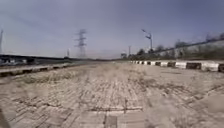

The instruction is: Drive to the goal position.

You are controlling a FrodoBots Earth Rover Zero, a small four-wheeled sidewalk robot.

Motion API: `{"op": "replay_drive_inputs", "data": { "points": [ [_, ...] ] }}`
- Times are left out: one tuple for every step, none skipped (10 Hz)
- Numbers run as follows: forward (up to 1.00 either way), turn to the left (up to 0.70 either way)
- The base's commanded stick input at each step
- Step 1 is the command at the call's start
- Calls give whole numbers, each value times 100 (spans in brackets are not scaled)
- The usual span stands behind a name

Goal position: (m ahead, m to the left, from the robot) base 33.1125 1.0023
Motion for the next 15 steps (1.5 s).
{"op": "replay_drive_inputs", "data": {
  "points": [
    [100,0],
    [100,0],
    [100,0],
    [100,0],
    [100,0],
    [100,0],
    [100,0],
    [100,0],
    [100,0],
    [100,0],
    [100,0],
    [100,0],
    [100,0],
    [100,0],
    [100,0]
  ]
}}
